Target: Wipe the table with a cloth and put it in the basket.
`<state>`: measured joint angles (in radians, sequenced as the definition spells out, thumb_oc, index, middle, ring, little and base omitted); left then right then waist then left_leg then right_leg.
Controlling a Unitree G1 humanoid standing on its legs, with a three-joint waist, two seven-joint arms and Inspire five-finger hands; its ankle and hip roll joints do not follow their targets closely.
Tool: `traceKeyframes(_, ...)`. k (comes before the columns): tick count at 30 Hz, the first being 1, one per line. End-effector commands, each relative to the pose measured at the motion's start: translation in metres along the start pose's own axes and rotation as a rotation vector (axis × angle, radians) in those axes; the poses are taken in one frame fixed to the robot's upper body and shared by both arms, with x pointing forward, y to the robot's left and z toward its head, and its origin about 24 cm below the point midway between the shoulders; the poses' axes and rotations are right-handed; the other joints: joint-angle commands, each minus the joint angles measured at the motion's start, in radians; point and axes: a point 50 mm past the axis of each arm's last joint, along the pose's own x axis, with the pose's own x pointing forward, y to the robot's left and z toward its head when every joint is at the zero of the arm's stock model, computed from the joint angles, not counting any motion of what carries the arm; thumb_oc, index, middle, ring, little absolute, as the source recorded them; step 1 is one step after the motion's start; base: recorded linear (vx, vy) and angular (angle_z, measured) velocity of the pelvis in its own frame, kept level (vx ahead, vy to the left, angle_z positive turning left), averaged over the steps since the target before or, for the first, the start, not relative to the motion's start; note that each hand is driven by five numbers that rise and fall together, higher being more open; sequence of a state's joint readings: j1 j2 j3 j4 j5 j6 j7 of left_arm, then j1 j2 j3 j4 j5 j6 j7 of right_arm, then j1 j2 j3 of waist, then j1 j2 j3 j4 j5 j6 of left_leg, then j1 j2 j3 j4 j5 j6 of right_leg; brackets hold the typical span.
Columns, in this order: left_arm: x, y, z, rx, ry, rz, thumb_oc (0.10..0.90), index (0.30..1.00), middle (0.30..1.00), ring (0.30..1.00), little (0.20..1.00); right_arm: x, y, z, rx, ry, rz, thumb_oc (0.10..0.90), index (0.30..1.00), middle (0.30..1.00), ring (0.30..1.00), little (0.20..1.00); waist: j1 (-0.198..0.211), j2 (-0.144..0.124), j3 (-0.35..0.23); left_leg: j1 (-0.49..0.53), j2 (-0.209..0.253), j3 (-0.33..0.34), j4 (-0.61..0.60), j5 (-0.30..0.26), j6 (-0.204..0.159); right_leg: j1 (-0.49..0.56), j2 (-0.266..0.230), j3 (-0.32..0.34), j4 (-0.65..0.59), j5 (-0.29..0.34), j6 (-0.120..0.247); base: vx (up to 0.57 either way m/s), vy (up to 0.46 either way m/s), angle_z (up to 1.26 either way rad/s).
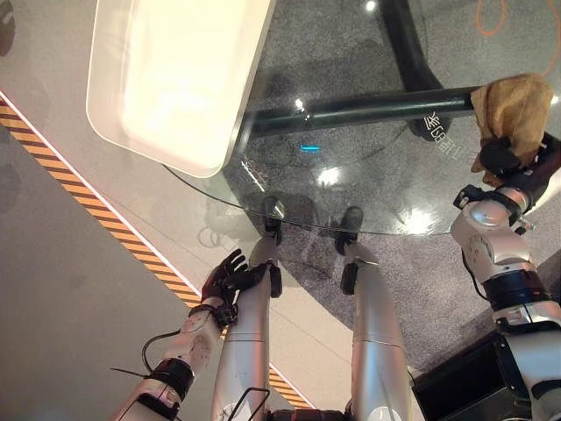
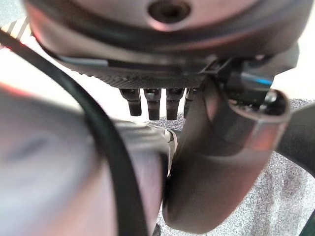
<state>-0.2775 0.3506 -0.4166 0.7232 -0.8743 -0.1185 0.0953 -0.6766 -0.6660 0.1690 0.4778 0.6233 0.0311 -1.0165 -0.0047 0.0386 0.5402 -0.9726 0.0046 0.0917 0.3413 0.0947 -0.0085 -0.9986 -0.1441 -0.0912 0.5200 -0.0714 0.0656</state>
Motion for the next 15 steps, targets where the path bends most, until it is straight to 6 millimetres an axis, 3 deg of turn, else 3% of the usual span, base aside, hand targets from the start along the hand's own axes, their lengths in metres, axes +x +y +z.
traceKeyframes(1,-0.027,0.01,-0.052,-0.044,0.138,0.026,0.8,0.9,0.9,0.9,0.9,0.019,-0.029,0.049,0.127,-0.215,-0.133,0.1,0.3,0.3,0.3,0.2,0.004,0.039,-0.02,0.022,-0.043,0.011,0.125,-0.194,-0.007,0.012,0.062,-0.046,-0.131,0.098,0.019,-0.06,-0.006,-0.05)
traceKeyframes(2,-0.023,0.008,-0.045,-0.044,0.117,0.019,0.8,0.9,0.9,0.9,0.9,0.019,-0.027,0.056,0.142,-0.232,-0.123,0.1,0.3,0.3,0.3,0.2,0.001,0.036,-0.02,-0.013,-0.047,0.019,0.115,-0.16,-0.002,-0.019,0.056,-0.052,-0.147,0.131,0.011,0.0,0.0,0.0)
traceKeyframes(4,-0.027,0.01,-0.052,-0.043,0.137,0.024,0.8,0.9,0.9,0.9,0.9,0.016,-0.023,0.056,0.112,-0.25,-0.079,0.1,0.3,0.3,0.3,0.2,0.007,0.037,-0.02,0.023,-0.046,0.01,0.12,-0.191,-0.007,0.014,0.063,-0.048,-0.136,0.1,0.018,0.0,0.0,0.0)
traceKeyframes(6,-0.023,0.008,-0.046,-0.045,0.116,0.019,0.8,0.9,0.9,0.9,0.9,0.013,-0.016,0.07,0.129,-0.286,-0.044,0.1,0.3,0.3,0.3,0.2,0.004,0.033,-0.02,-0.011,-0.049,0.017,0.108,-0.157,-0.003,-0.015,0.056,-0.055,-0.153,0.13,0.01,-0.02,0.006,-0.01)
traceKeyframes(7,-0.027,0.01,-0.052,-0.045,0.134,0.025,0.8,0.9,0.9,0.9,0.9,0.012,-0.015,0.066,0.112,-0.283,-0.031,0.1,0.3,0.3,0.3,0.2,0.008,0.035,-0.02,0.022,-0.046,0.009,0.116,-0.188,-0.008,0.014,0.061,-0.049,-0.139,0.1,0.018,0.05,0.019,-0.02)
traceKeyframes(15,-0.027,0.011,-0.053,-0.05,0.139,0.033,0.8,0.9,0.9,0.9,0.9,0.0,0.001,0.08,0.103,-0.358,0.075,0.1,0.3,0.3,0.3,0.2,0.016,0.034,-0.02,0.031,-0.046,0.007,0.116,-0.194,-0.008,0.023,0.061,-0.054,-0.133,0.089,0.017,0.01,0.005,0.0)
